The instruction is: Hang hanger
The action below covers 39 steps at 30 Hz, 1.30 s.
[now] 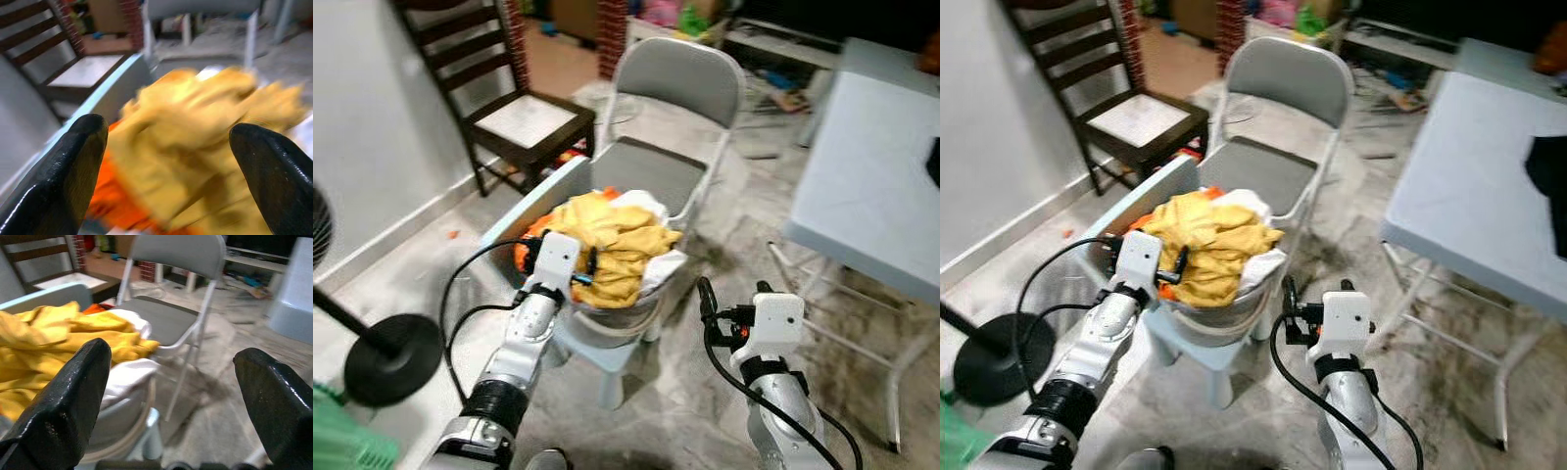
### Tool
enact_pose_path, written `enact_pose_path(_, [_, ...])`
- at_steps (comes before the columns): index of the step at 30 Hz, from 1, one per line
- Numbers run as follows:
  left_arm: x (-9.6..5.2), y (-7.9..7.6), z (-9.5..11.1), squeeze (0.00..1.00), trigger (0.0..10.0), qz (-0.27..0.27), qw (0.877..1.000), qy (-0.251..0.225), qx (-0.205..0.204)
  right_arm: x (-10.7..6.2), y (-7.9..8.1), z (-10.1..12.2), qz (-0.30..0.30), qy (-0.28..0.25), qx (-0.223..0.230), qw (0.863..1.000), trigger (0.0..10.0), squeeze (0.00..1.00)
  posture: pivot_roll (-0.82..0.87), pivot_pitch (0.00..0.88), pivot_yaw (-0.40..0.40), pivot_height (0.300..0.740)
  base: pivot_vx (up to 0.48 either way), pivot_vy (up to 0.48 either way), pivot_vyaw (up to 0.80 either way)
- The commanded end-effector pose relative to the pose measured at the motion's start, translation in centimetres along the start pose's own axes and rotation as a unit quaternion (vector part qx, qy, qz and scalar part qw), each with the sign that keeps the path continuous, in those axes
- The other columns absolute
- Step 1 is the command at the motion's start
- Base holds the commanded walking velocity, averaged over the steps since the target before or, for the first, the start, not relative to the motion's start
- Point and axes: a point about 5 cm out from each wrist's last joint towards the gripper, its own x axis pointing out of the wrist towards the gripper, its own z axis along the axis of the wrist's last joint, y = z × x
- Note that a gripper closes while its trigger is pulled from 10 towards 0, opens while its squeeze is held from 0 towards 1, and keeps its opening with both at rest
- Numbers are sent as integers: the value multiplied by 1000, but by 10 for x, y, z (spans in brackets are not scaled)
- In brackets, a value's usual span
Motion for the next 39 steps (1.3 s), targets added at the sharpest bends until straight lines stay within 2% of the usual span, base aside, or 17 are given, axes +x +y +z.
enact_pose_path(1, [0,-7,-1,0,10000,-10,1000,7,8,-1,-3,-1,-6,4,2,1000,10000,0,103,131,-83,740,0,0,0])
enact_pose_path(5, [7,5,-4,0,10000,-24,999,23,20,-2,-5,-1,-11,5,2,1000,10000,0,99,134,-81,740,0,0,0])
enact_pose_path(7, [10,9,-3,0,10000,-24,998,28,41,-3,-5,-1,-12,5,2,1000,10000,0,97,139,-81,740,0,0,0])
enact_pose_path(9, [12,12,-1,0,10000,-34,998,28,37,-4,-4,-1,-12,5,3,1000,10000,0,91,149,-89,740,0,0,0])
enact_pose_path(14, [14,10,-3,0,10000,-68,995,29,62,-8,-3,0,-11,10,4,1000,10000,0,73,177,-116,740,0,0,0])
enact_pose_path(16, [16,10,-1,0,10000,-88,992,24,84,-13,-3,-2,-5,19,-1,1000,10000,0,54,189,-121,740,0,0,0])
enact_pose_path(20, [20,14,-1,0,10000,-89,991,39,88,-17,-6,-2,-10,24,-4,1000,10000,0,36,198,-129,740,0,0,0])
enact_pose_path(21, [21,14,-2,0,0,-94,991,48,84,-18,-7,-1,-14,24,-4,1000,10000,0,28,201,-131,740,0,0,0])
enact_pose_path(27, [24,15,-1,0,0,-78,992,56,79,-20,-10,-2,-18,28,-7,999,10000,0,22,198,-123,740,0,0,0])
enact_pose_path(32, [24,23,-3,0,0,-54,992,65,90,-20,-9,-1,-24,29,-7,999,10000,0,18,196,-108,740,0,0,0])
enact_pose_path(39, [23,30,-5,0,0,-35,994,69,83,-21,-9,-2,-30,30,-7,999,10000,0,18,198,-99,740,0,0,0])
